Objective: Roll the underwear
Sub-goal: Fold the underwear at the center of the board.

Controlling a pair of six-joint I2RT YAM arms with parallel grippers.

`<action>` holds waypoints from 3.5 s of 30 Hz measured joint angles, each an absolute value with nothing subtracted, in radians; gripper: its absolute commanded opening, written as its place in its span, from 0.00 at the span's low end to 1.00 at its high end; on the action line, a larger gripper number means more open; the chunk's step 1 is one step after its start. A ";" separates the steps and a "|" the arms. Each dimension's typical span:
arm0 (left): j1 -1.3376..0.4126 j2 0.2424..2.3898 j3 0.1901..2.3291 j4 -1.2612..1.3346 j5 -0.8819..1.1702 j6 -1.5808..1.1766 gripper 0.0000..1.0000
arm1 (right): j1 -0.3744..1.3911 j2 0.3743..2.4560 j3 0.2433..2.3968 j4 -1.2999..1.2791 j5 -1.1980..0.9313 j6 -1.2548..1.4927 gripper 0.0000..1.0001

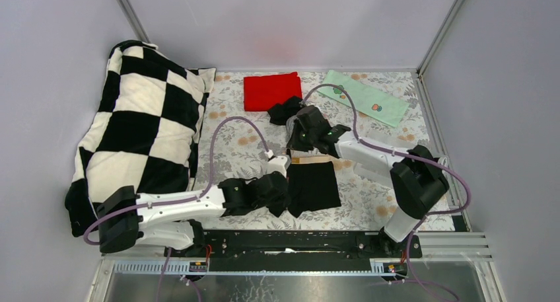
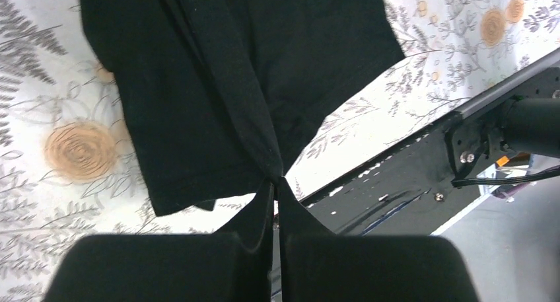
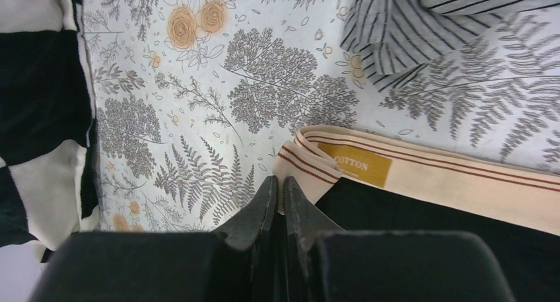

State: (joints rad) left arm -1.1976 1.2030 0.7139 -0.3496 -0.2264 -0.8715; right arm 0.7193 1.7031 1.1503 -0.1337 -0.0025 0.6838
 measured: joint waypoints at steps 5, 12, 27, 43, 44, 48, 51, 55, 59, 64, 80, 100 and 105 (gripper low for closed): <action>-1.217 1.288 0.776 -0.307 -0.224 -0.865 0.00 | 0.685 1.623 1.084 -0.122 -0.003 0.675 0.00; -1.247 1.381 0.873 -0.276 -0.214 -0.857 0.00 | 0.641 1.562 1.020 -0.135 -0.003 0.651 0.00; -1.262 1.538 0.955 -0.192 -0.179 -0.842 0.00 | 0.535 1.480 0.944 -0.170 -0.057 0.591 0.00; -1.263 1.706 1.026 -0.135 -0.159 -0.842 0.00 | 0.496 1.522 0.907 -0.167 -0.092 0.534 0.00; -1.263 1.713 1.028 -0.133 -0.158 -0.842 0.00 | 0.494 1.523 0.905 -0.166 -0.092 0.531 0.00; -1.263 1.736 1.036 -0.129 -0.157 -0.842 0.00 | 0.490 1.524 0.896 -0.165 -0.091 0.523 0.00; -1.263 1.742 1.036 -0.128 -0.157 -0.842 0.00 | 0.487 1.524 0.888 -0.164 -0.091 0.517 0.00; -1.263 1.753 1.048 -0.129 -0.157 -0.842 0.00 | 0.481 1.524 0.883 -0.163 -0.091 0.513 0.00; -1.263 1.765 1.056 -0.128 -0.157 -0.842 0.00 | 0.477 1.526 0.879 -0.159 -0.091 0.511 0.00; -1.263 1.783 1.071 -0.127 -0.157 -0.842 0.00 | 0.472 1.536 0.879 -0.156 -0.092 0.507 0.00; -1.261 1.817 1.090 -0.129 -0.162 -0.841 0.13 | 0.457 1.576 0.876 -0.144 -0.089 0.483 0.04; -1.242 1.530 1.068 -0.184 -0.247 -0.843 0.59 | 0.455 1.591 0.876 -0.144 -0.038 0.444 0.10; -1.155 1.401 0.927 -0.199 -0.301 -0.880 0.60 | 0.455 1.591 0.876 -0.144 -0.038 0.444 0.11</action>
